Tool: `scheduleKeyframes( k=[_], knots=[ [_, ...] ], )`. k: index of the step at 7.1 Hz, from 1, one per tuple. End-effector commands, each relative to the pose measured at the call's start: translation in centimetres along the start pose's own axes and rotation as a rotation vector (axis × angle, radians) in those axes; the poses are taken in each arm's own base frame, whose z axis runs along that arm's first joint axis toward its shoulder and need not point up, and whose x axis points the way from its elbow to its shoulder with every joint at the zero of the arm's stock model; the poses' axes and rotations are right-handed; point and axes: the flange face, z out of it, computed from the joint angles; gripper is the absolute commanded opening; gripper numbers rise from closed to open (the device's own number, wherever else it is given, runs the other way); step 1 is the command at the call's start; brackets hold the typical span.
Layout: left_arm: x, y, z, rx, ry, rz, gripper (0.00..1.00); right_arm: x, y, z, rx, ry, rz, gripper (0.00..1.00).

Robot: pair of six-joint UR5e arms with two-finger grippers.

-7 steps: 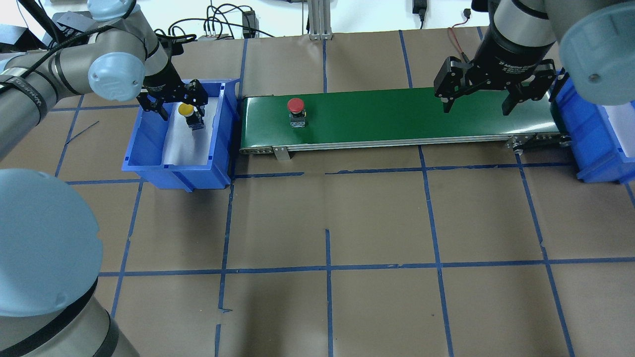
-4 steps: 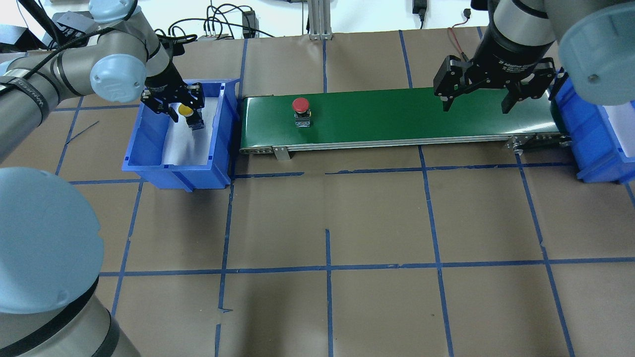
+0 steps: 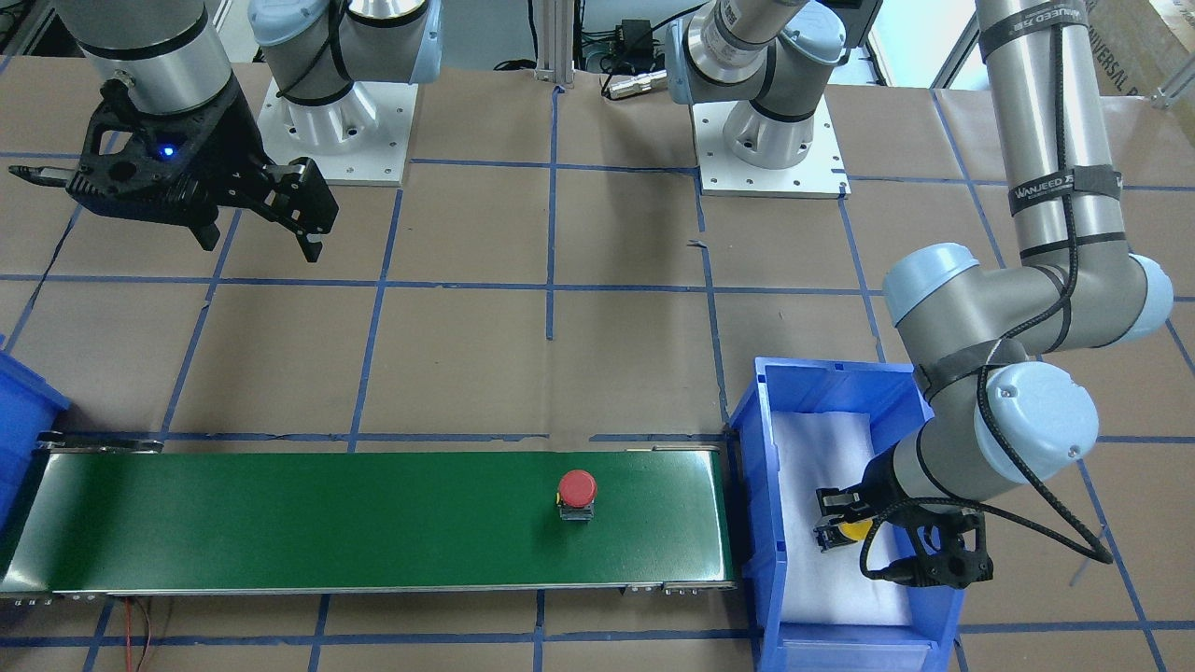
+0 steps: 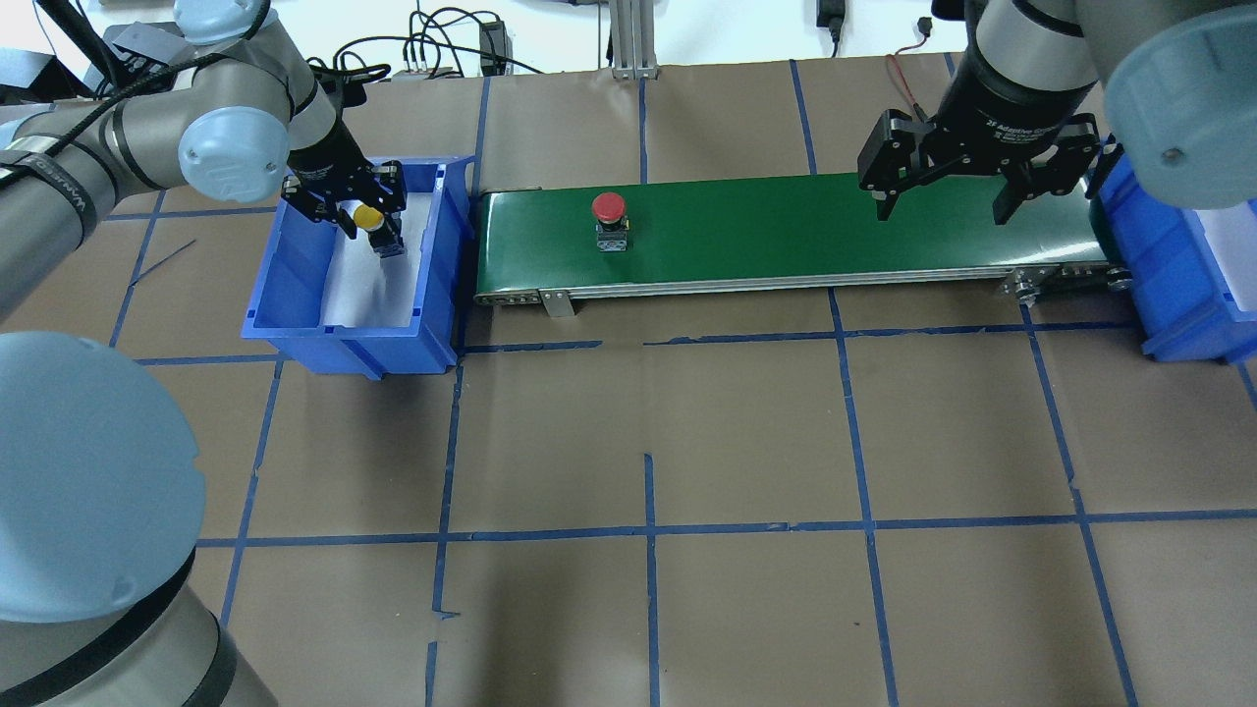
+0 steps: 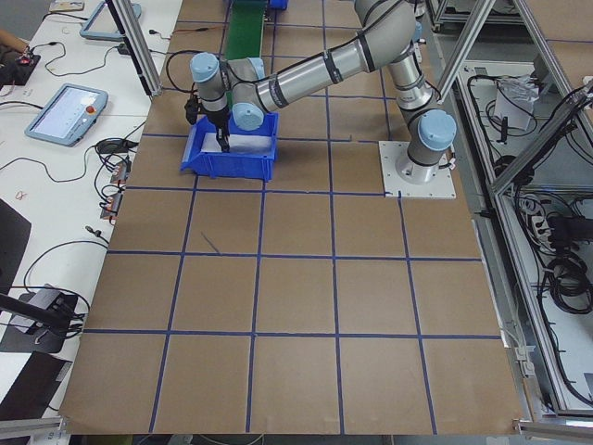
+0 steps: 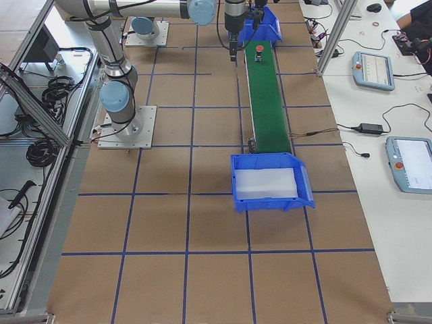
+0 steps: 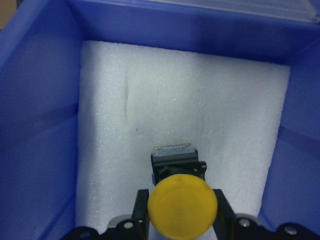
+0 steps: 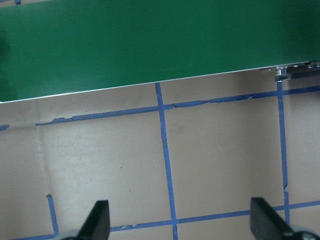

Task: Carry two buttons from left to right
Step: 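Lift the yellow button and carry it to the conveyor start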

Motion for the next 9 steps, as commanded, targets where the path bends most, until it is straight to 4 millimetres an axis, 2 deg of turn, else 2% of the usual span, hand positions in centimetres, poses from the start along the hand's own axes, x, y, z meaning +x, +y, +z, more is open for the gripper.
scheduleKeyframes(
  k=[1, 2, 3, 4, 6, 7, 9],
  knots=[
    [0.0, -0.3, -0.3, 0.032, -0.003, 0.005, 0.64, -0.1, 0.0, -0.3, 0.006, 0.0, 0.0, 1.0],
    [0.0, -0.2, 0.1, 0.023, -0.001, 0.004, 0.55, -0.1, 0.0, -0.1, 0.005, 0.0, -0.001, 1.0],
    [0.0, -0.2, 0.1, 0.023, -0.001, 0.005, 0.4, -0.1, 0.0, -0.2, 0.006, 0.0, 0.0, 1.0],
    [0.0, -0.2, -0.5, 0.032, -0.001, -0.01, 0.35, -0.1, 0.0, -0.5, 0.012, -0.003, 0.0, 1.0],
    [0.1, -0.3, -2.1, 0.057, -0.002, -0.018, 0.33, -0.1, -0.1, -0.5, 0.012, -0.003, -0.001, 1.0],
    [0.2, 0.0, -3.6, 0.076, 0.006, -0.02, 0.33, 0.0, -0.1, -0.4, 0.011, -0.002, 0.0, 1.0],
    [1.7, 2.5, -8.6, 0.072, 0.018, -0.032, 0.33, 0.3, -0.2, -0.6, 0.009, -0.003, -0.003, 1.0]
  ],
)
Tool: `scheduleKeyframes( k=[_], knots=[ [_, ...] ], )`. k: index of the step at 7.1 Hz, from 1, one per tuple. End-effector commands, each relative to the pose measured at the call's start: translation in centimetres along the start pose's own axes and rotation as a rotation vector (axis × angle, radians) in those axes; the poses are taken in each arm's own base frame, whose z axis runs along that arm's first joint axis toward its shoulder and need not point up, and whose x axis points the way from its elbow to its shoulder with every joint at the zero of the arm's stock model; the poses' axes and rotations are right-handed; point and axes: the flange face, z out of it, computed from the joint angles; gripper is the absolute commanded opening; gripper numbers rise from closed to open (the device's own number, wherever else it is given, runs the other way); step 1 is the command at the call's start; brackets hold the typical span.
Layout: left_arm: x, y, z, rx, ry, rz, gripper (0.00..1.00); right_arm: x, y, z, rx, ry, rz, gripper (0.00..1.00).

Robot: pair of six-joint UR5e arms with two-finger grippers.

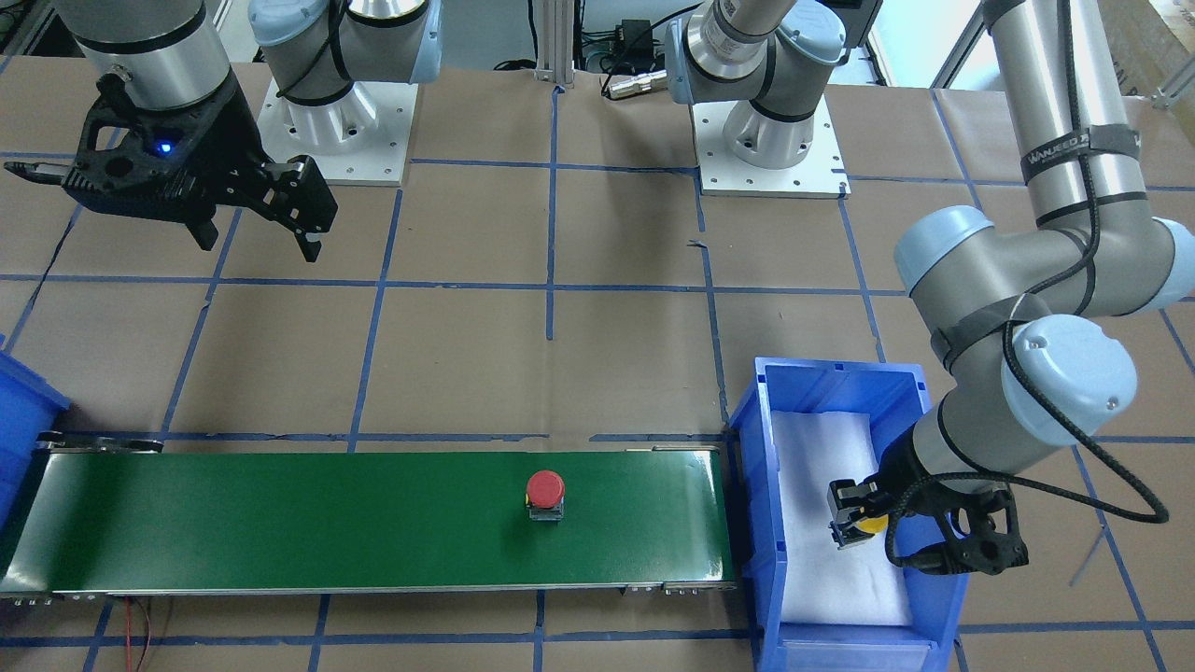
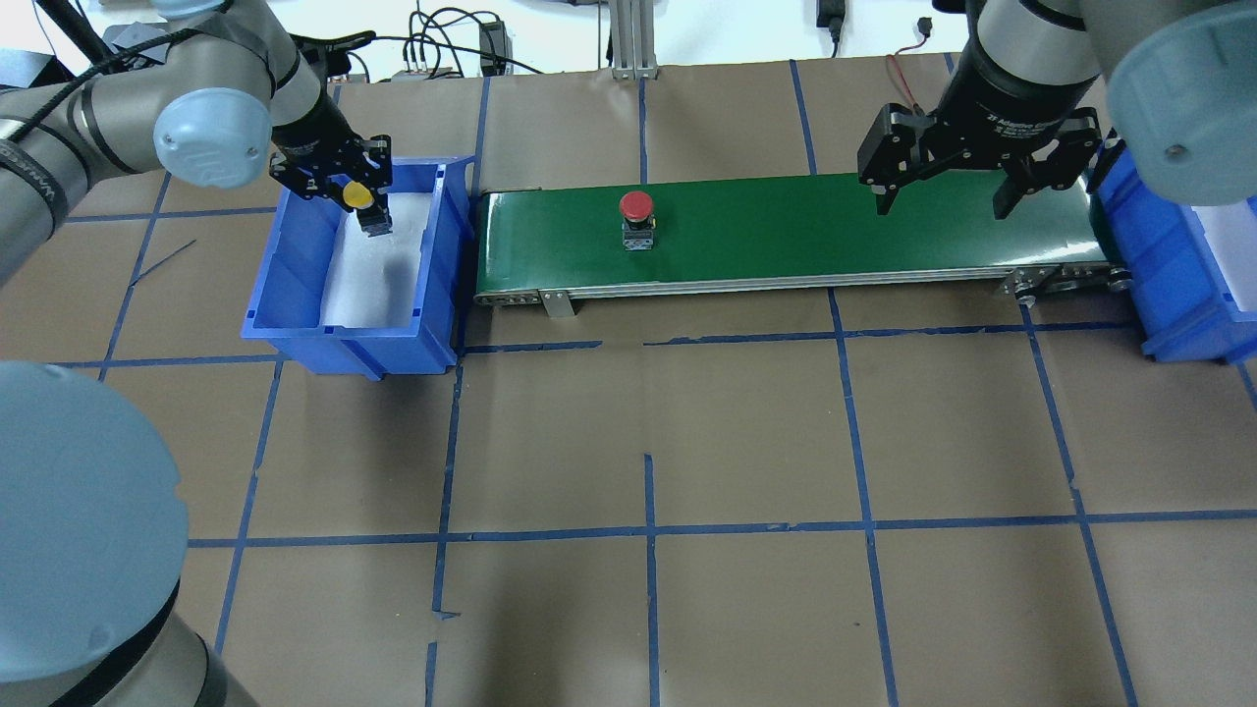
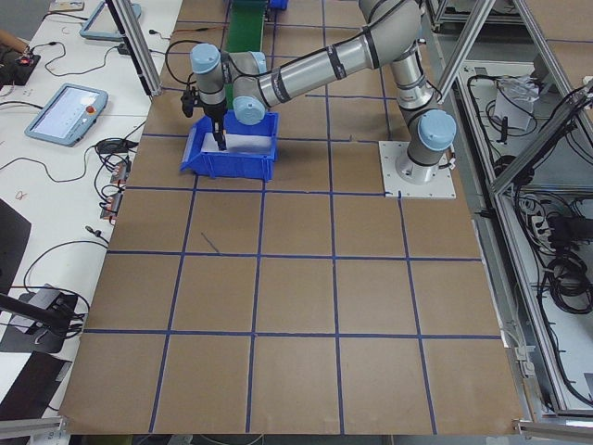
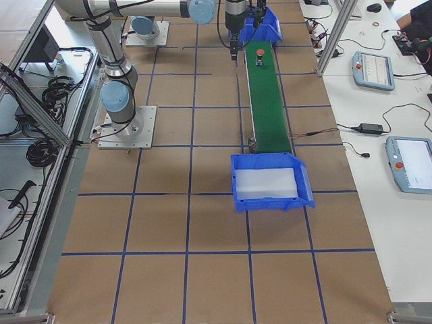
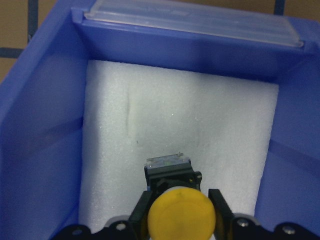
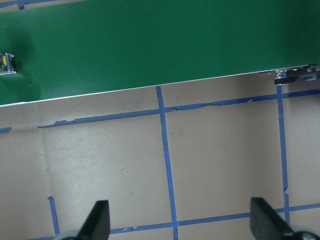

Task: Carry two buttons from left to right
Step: 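Lift the yellow button and carry it to the conveyor start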

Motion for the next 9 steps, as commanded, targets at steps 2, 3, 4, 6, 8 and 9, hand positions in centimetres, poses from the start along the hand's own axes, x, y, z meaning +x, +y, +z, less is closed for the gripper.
scheduleKeyframes(
  k=[2, 3, 4, 6, 8, 9],
  knots=[
    [8.5, 4.5, -6.7, 0.006, 0.012, -0.003, 0.34, 0.1, 0.2, -0.3, -0.004, 0.002, -0.006, 1.0],
    [12.7, 5.6, -7.5, 0.018, 0.021, -0.01, 0.34, 0.0, 0.4, -0.7, 0.001, 0.002, -0.009, 1.0],
    [15.3, 5.9, -7.4, 0.005, 0.111, -0.056, 0.34, 0.4, 0.2, -0.8, 0.005, 0.002, -0.002, 1.0],
    [20.1, 6.3, -2.6, -0.023, 0.095, -0.008, 0.34, 0.5, 0.3, -1.1, 0.013, 0.001, -0.003, 1.0],
    [20.4, 5.4, 0.3, -0.022, 0.056, 0.022, 0.35, 0.5, 0.3, -1.3, 0.016, 0.001, -0.02, 1.0],
    [20.1, 5.4, 1.5, -0.033, 0.024, 0.094, 0.36, 0.5, 0.4, -1.2, 0.014, 0.001, -0.02, 1.0]
  ],
)
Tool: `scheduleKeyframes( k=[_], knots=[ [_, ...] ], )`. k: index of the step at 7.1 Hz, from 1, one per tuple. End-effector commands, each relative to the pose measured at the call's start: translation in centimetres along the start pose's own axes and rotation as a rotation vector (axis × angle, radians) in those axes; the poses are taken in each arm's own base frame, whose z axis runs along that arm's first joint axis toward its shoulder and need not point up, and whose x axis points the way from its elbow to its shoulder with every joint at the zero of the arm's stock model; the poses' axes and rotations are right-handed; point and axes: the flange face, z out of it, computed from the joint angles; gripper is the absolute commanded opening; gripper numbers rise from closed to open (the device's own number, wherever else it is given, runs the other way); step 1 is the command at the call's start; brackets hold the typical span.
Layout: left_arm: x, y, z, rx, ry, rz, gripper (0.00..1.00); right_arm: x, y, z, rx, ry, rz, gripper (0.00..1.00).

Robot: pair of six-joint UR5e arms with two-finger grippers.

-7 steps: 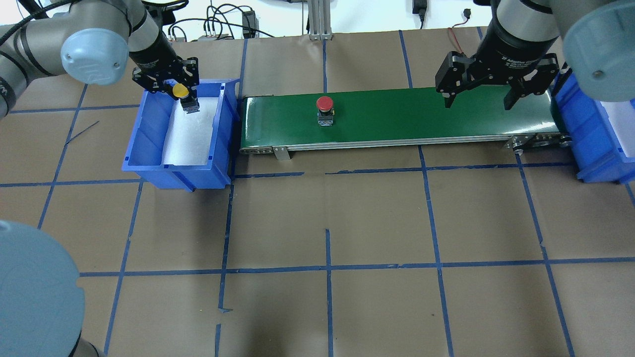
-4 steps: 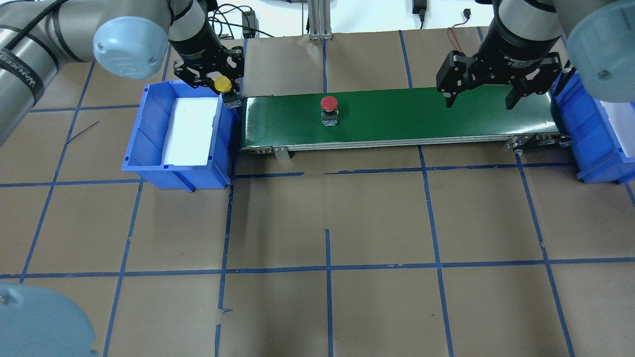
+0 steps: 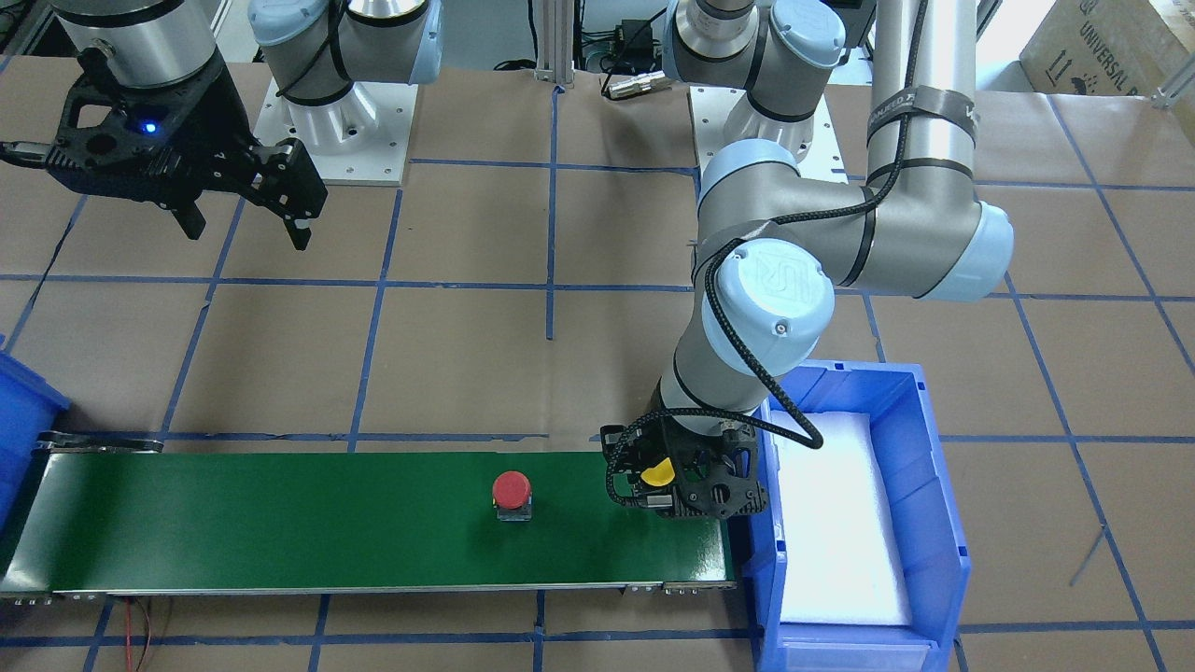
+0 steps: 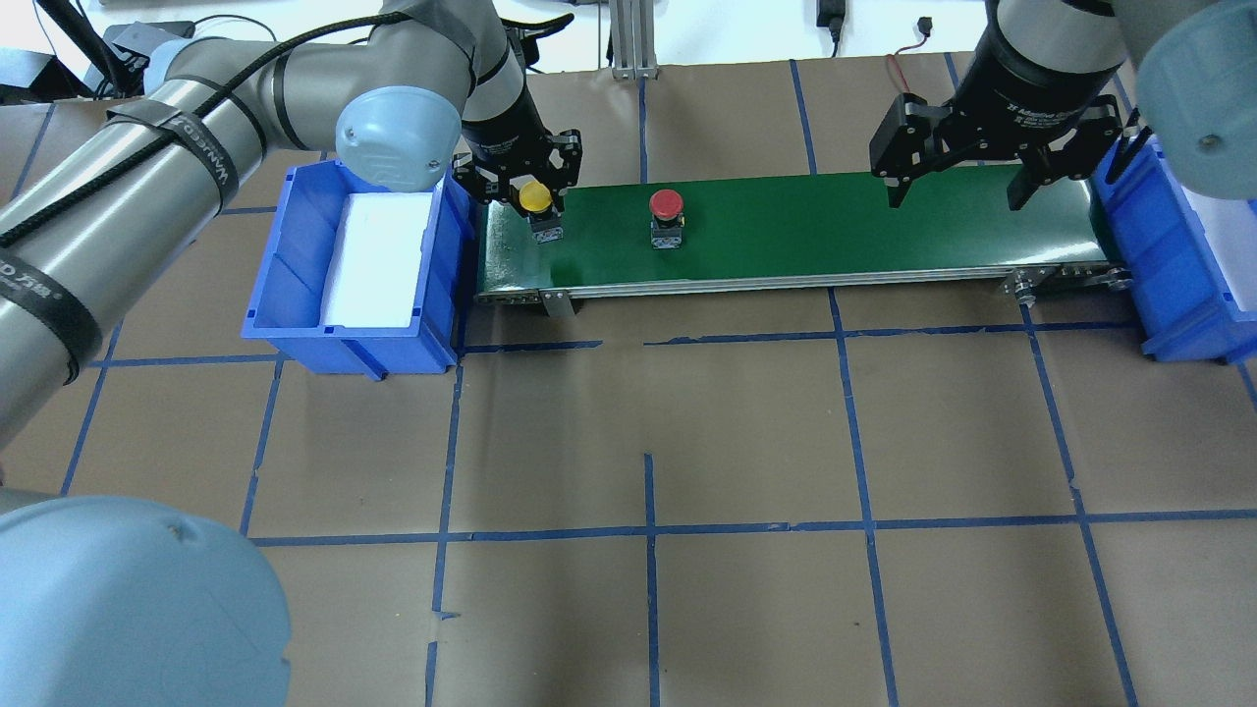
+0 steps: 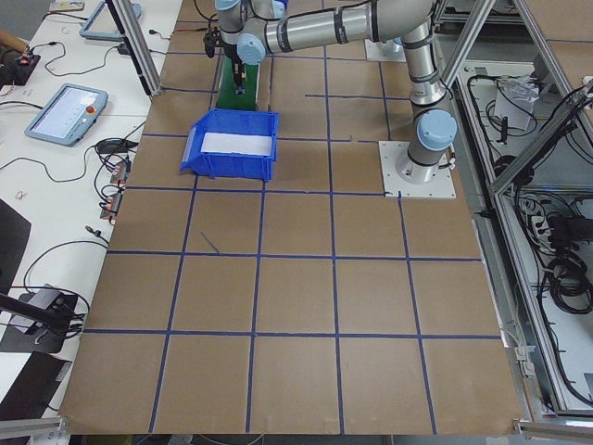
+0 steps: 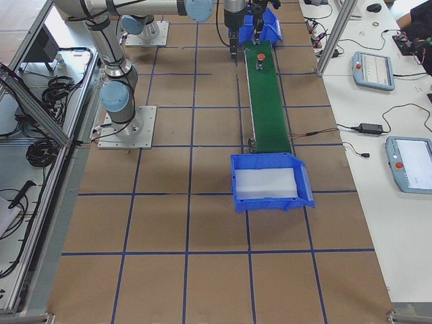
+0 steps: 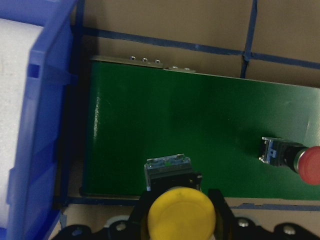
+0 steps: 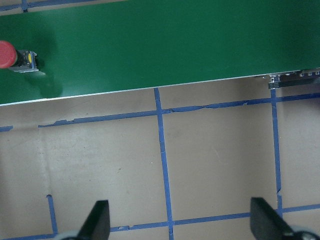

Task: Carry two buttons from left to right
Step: 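Lift the yellow button and carry it to the conveyor start, then lower the yellow button onto the belt and open the left gripper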

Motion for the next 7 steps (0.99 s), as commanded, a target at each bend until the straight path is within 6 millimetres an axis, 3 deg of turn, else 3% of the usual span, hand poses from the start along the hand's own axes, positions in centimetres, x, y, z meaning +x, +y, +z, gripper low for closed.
scheduleKeyframes(
  k=[1, 5, 6, 7],
  knots=[
    [-0.3, -0.3, 1.0, -0.002, -0.032, 0.068, 0.38, 0.0, 0.1, 0.0, -0.002, 0.0, -0.003, 1.0],
    [-1.5, -1.1, 1.1, -0.002, -0.028, 0.108, 0.43, 0.0, 0.1, 0.4, -0.01, 0.0, -0.003, 1.0],
    [-1.7, -0.9, 1.5, -0.009, -0.031, 0.111, 0.5, 0.0, 0.1, 0.2, -0.007, -0.002, -0.003, 1.0],
    [-1.9, -0.9, 1.8, -0.015, -0.03, 0.106, 0.64, 0.0, 0.1, 0.2, -0.007, -0.002, -0.002, 1.0]
  ],
)
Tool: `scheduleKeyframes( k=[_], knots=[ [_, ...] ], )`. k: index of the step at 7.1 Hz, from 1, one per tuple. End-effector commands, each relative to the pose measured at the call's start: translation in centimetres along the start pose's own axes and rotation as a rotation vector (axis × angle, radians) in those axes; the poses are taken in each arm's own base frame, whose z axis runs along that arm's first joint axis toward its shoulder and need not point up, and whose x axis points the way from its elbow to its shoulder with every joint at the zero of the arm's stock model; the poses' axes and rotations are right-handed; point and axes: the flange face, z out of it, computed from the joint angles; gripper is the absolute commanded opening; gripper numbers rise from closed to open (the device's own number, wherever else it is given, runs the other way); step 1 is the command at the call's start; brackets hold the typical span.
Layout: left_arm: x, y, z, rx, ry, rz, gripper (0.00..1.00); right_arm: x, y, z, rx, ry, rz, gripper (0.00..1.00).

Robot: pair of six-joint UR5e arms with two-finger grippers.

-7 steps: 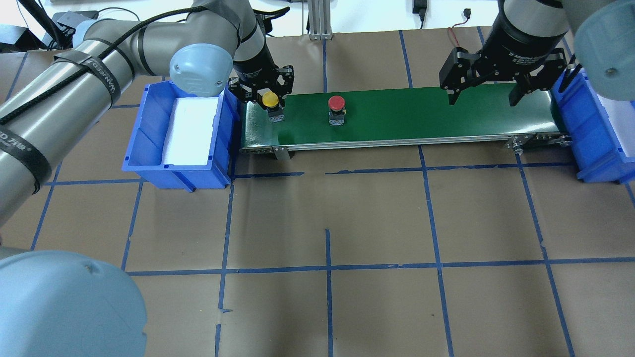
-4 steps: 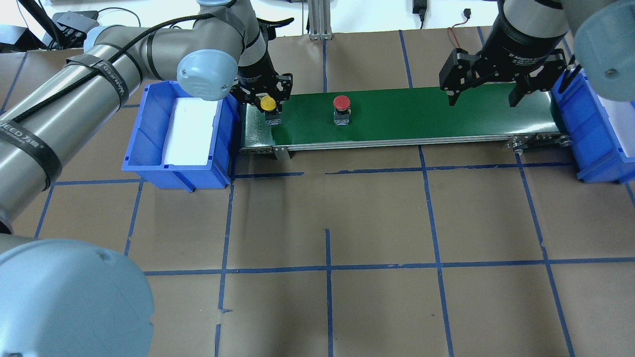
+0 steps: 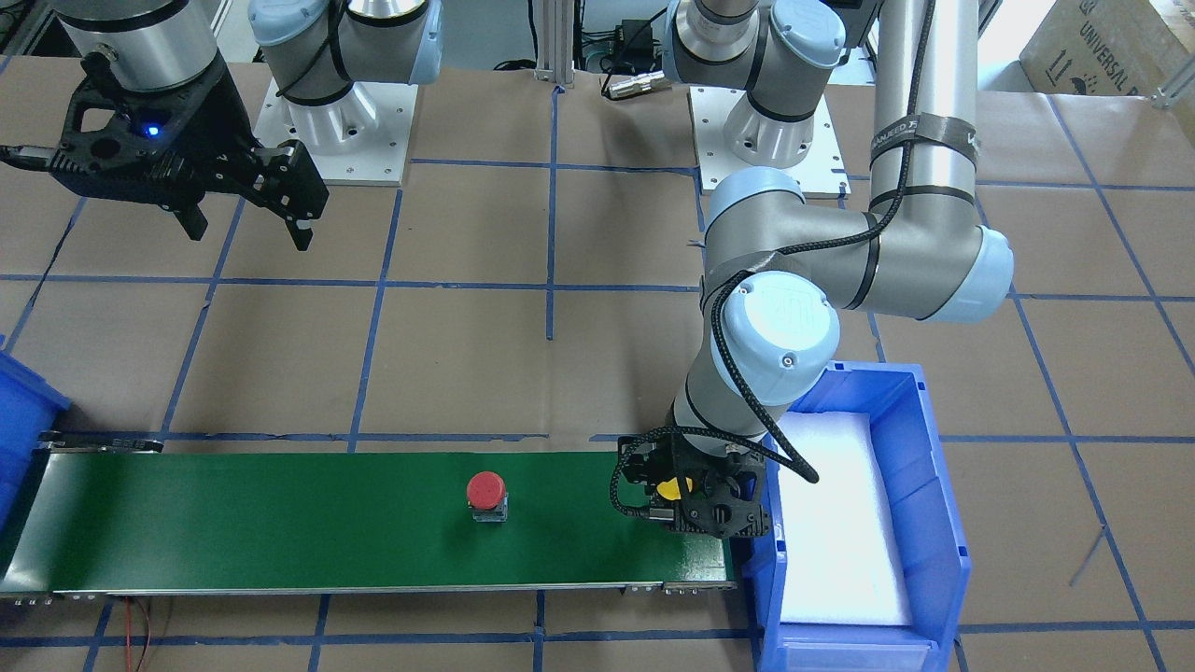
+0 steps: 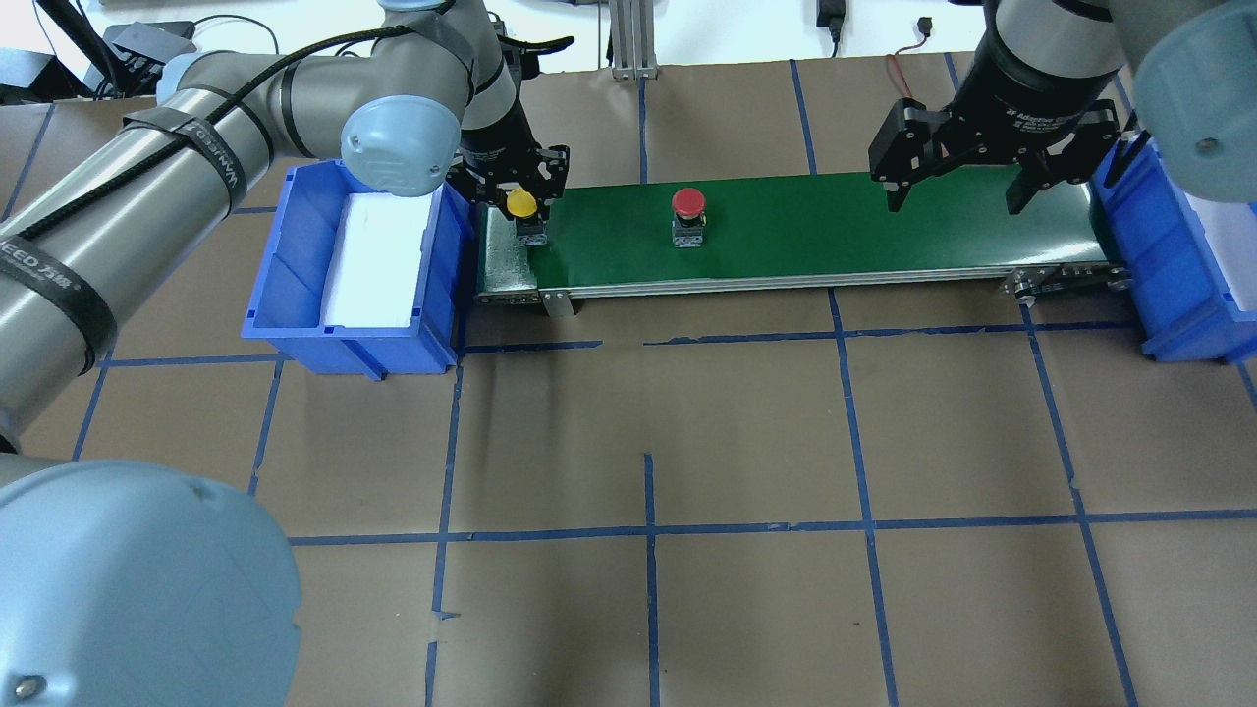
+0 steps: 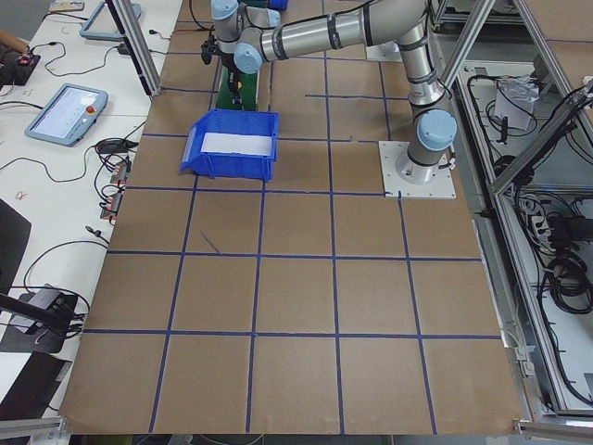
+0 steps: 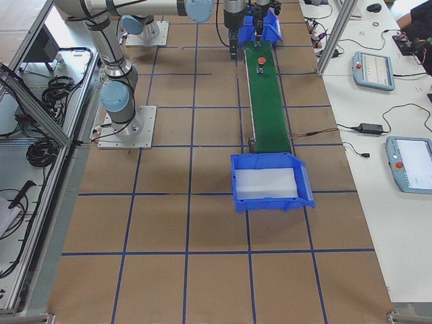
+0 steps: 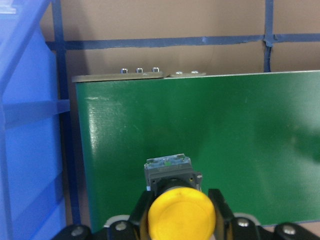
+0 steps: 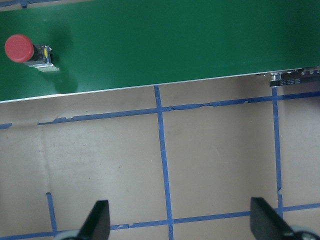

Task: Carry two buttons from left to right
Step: 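Lower the yellow button onto the belt and open the left gripper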

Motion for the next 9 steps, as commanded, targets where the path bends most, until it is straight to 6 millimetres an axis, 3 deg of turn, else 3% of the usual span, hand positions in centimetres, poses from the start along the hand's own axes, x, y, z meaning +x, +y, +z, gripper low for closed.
scheduleKeyframes(
  k=[1, 3, 4, 6, 7, 8, 9],
  knots=[
    [-0.3, 0.2, 0.5, -0.01, 0.0, -0.003, 0.78, -0.1, 0.0, 0.0, 0.001, -0.001, -0.002, 1.0],
    [-0.3, -0.1, -0.6, 0.009, 0.002, 0.003, 0.97, -0.1, 0.1, 0.0, -0.001, 0.001, -0.002, 1.0],
    [-0.3, 0.3, -2.6, 0.038, 0.007, 0.005, 0.99, -0.1, 0.1, 0.0, -0.001, 0.001, -0.002, 1.0],
    [-0.7, 3.5, -8.1, 0.058, -0.005, 0.01, 1.0, -0.1, 0.0, 0.1, -0.001, 0.001, -0.002, 1.0],
    [-3.5, 4.8, -11.9, 0.058, -0.006, -0.035, 1.0, -0.2, 0.0, -0.2, 0.006, -0.009, 0.0, 1.0],
    [-6.5, 7.8, -16.1, 0.019, -0.011, -0.071, 1.0, -0.2, 0.0, -0.1, 0.002, -0.01, -0.002, 1.0],
    [-7.8, 10.7, -19.4, -0.013, -0.02, -0.074, 1.0, -0.3, 0.0, -0.1, 0.003, -0.012, -0.002, 1.0]
  ],
)
